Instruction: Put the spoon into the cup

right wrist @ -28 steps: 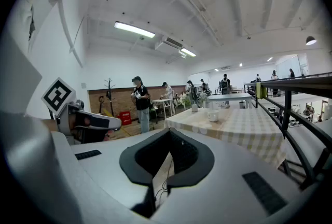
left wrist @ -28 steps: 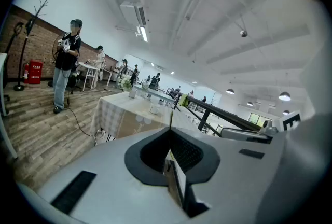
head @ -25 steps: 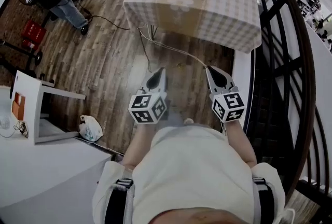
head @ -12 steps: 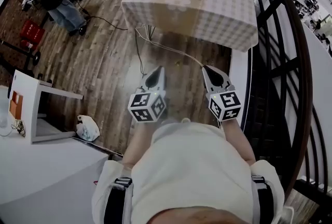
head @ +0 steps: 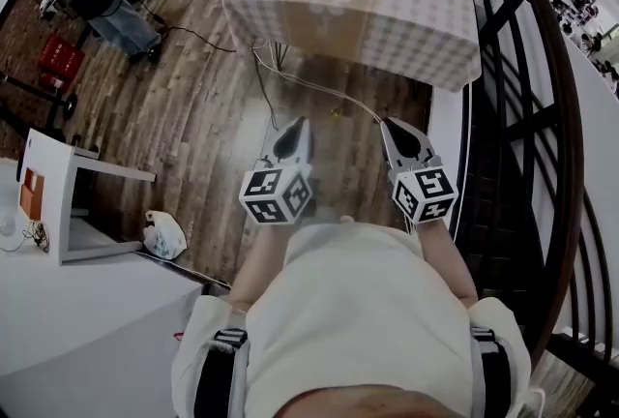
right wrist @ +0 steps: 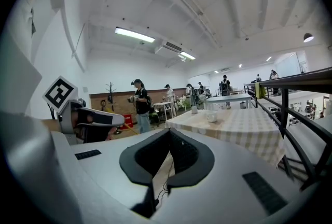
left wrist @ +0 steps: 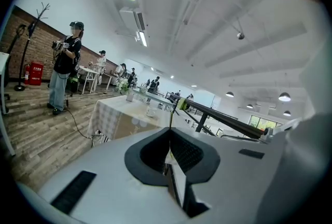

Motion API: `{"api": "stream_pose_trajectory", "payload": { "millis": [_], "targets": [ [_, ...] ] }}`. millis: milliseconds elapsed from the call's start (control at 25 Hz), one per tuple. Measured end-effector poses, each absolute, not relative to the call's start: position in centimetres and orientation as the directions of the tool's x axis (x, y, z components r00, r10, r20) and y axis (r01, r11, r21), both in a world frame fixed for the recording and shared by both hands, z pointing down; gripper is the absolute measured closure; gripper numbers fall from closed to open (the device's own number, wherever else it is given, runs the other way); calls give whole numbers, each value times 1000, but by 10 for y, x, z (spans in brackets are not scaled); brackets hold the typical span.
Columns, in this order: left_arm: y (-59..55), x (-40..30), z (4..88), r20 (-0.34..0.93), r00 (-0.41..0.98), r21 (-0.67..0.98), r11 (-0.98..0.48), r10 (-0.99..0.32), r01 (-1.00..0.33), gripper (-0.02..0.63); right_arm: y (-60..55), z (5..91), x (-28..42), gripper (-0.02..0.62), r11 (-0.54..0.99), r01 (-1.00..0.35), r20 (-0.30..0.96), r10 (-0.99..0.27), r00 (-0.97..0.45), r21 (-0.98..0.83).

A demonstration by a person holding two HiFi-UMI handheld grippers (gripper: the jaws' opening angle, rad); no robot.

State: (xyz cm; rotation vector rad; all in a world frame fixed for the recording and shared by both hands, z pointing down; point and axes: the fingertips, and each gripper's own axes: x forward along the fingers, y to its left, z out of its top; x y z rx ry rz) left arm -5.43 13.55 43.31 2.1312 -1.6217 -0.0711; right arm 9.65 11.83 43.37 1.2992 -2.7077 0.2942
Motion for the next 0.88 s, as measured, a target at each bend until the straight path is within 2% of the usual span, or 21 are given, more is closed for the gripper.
{"api": "stream_pose_trajectory", "payload": {
  "millis": [880],
  "targets": [
    [109, -66, 443, 241, 317, 403, -202, -917, -893, 601, 98, 446, 84, 595, 616, -778, 223, -747, -626, -124]
  ]
}}
